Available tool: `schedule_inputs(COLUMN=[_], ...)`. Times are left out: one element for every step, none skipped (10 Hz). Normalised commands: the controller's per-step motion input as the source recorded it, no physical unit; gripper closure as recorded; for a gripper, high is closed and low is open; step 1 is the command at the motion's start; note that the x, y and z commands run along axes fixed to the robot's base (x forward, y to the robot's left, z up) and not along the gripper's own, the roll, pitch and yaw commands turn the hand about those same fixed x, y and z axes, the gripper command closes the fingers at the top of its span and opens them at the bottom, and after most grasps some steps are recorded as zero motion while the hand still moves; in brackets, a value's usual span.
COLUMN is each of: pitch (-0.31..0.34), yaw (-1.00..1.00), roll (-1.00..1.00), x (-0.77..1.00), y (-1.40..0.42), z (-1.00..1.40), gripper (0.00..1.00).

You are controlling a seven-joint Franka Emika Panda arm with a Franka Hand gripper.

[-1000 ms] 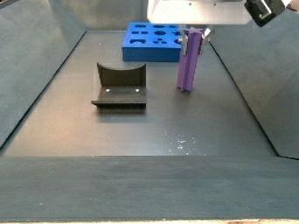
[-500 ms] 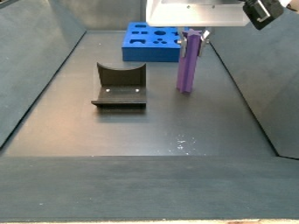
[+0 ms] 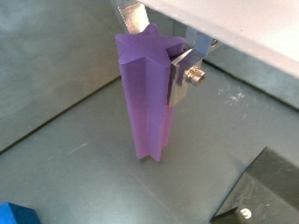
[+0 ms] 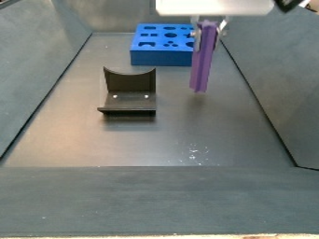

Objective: Pick up the star object. Move up. Move to above the board. Insert the star object.
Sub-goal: Move up, then move to above the board.

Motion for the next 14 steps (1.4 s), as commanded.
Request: schedule_inputs(pitch=[0.026,0.039,-0.116,-0.101,-0.066,-0.049,0.002,0.018,0.053,0.069,0.074,0.064,0.051,0.048], yaw=[0.02,0.01,0.29,0.26,0.19,0.15,0.07,0.05,0.03,0.02,0.00,-0.01,-0.02,-0.02], roll=[-0.10,-0.12,0.21,0.19,0.15,0.13,0.06,0.03,-0.03,-0.06,-0.09,-0.11,-0.13,-0.13], x=[0.00,0.00,-0.03,-0.03,-0.03,-0.03,-0.03,-0.03,-0.01,-0.01,-0.01,-0.01,-0.01,-0.01], y=[-0.02,-0.01,0.16,0.17,0.15,0.14,0.12,0.11,0.09,0.09,0.07,0.05,0.03,0.02], z=[0.40,0.27,1.00,1.00,1.00,1.00,1.00,1.00,1.00,1.00,0.97,0.83,0.64,0.55], gripper=[1.00,1.00,1.00,1.00,1.00,1.00,1.00,1.00,1.00,1.00,1.00,1.00,1.00,1.00])
